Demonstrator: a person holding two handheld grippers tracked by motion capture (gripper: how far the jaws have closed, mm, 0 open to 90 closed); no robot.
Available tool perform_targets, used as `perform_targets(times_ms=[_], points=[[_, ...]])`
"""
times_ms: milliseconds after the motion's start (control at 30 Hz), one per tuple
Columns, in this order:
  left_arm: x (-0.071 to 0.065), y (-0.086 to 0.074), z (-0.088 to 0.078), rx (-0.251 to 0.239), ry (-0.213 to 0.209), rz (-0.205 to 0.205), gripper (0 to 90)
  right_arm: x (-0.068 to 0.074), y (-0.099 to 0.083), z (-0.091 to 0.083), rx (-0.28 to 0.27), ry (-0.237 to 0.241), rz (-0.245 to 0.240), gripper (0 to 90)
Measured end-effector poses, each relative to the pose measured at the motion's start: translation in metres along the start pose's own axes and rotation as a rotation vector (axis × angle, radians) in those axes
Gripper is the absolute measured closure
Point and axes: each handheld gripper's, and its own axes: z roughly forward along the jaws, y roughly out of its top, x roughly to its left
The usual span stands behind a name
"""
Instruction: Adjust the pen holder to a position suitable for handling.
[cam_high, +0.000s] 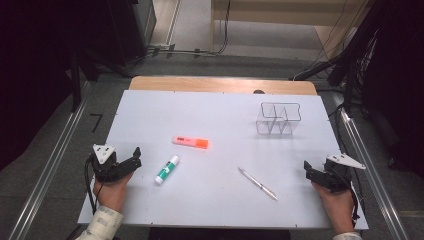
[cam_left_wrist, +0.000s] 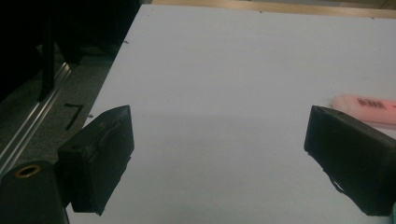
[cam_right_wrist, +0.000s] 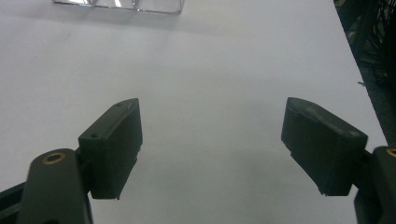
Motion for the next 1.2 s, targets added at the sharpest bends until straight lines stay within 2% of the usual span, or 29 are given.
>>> perform_targets(times_ms=[267, 467, 567, 600, 633, 700, 800, 900, 1000, 1100, 1200], points=[[-0.007, 0.001, 0.003, 0.029, -0.011, 0.015, 8.7, 0.0, 0.002, 0.001, -0.004, 0.001, 0.0, 19.3], [-0.021, 0.006, 0.002, 0.02, -0.034, 0.035, 8.9, -0.001, 0.005, 0.003, -0.006, 0.004, 0.002, 19.5], [-0.037, 0.012, 0.001, 0.002, -0.068, 0.049, 15.4, -0.001, 0.01, 0.003, -0.022, 0.008, 0.002, 25.5], [-0.041, 0.015, 0.001, -0.005, -0.086, 0.053, 20.2, -0.002, 0.011, 0.003, -0.03, 0.009, -0.001, 29.8], [-0.041, 0.015, 0.001, -0.005, -0.086, 0.053, 25.9, -0.002, 0.013, 0.003, -0.037, 0.018, 0.002, 32.5], [-0.059, 0.023, 0.007, -0.008, -0.147, 0.052, 36.8, -0.003, 0.016, 0.003, -0.048, 0.025, 0.001, 39.1], [-0.081, 0.031, 0.017, 0.006, -0.201, 0.061, 48.3, -0.003, 0.022, 0.006, -0.062, 0.027, -0.003, 46.5], [-0.106, 0.036, 0.029, 0.023, -0.23, 0.089, 54.0, -0.005, 0.027, 0.011, -0.069, 0.028, -0.006, 57.3], [-0.131, 0.043, 0.042, 0.055, -0.258, 0.111, 65.8, -0.009, 0.035, 0.019, -0.067, 0.038, 0.01, 68.5], [-0.157, 0.051, 0.053, 0.072, -0.28, 0.155, 77.1, -0.012, 0.044, 0.029, -0.069, 0.045, 0.032, 79.1], [-0.182, 0.057, 0.065, 0.094, -0.307, 0.18, 85.1, -0.012, 0.054, 0.04, -0.067, 0.041, 0.028, 86.9]])
